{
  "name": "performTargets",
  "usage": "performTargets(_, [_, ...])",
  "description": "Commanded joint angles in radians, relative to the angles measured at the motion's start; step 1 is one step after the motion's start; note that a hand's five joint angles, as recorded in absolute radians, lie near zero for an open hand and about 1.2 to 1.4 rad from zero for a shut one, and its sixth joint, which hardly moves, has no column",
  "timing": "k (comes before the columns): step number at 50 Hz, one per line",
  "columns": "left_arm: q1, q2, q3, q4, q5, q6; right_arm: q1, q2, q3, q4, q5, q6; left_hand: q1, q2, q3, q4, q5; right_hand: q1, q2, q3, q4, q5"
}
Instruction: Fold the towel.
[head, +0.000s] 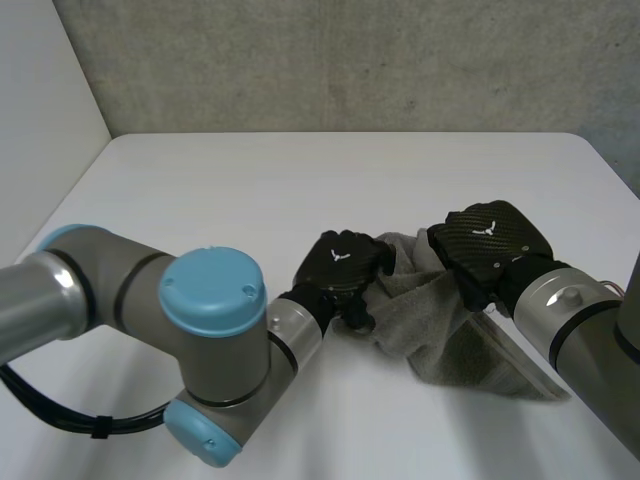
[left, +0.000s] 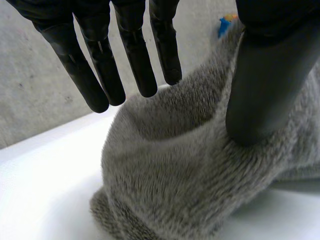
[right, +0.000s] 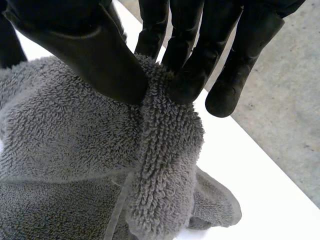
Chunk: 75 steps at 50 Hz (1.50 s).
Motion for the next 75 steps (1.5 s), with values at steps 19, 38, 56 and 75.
performTargets(19, [0.025,0.141,0.031,-0.005,-0.014,-0.018,-0.005,-0.148,0.003,-0.182,-0.026,0.063,0.662,0.658,0.67,0.658,0.505,0.046,0.074,0.037,0.033,0.047])
performTargets(38, [0.2,0.598,0.009,-0.008,-0.005,-0.107,0.15,-0.203,-0.197,-0.194,-0.049,0.264,0.662,0.658,0.67,0.658,0.505,0.046,0.074,0.037,0.033,0.047])
performTargets(56, [0.2,0.151,-0.005,0.002,0.0,-0.046,0.191,0.192,-0.224,-0.09,0.022,0.264,0.662,0.658,0.67,0.658,0.505,0.046,0.074,0.037,0.033,0.047])
performTargets(75, [0.22,0.012,0.16,0.054,-0.018,0.163,0.165,0.348,-0.331,-0.137,0.072,0.25,-0.5,-0.505,-0.492,-0.504,-0.657,-0.971,-0.942,-0.98,-0.983,-0.97])
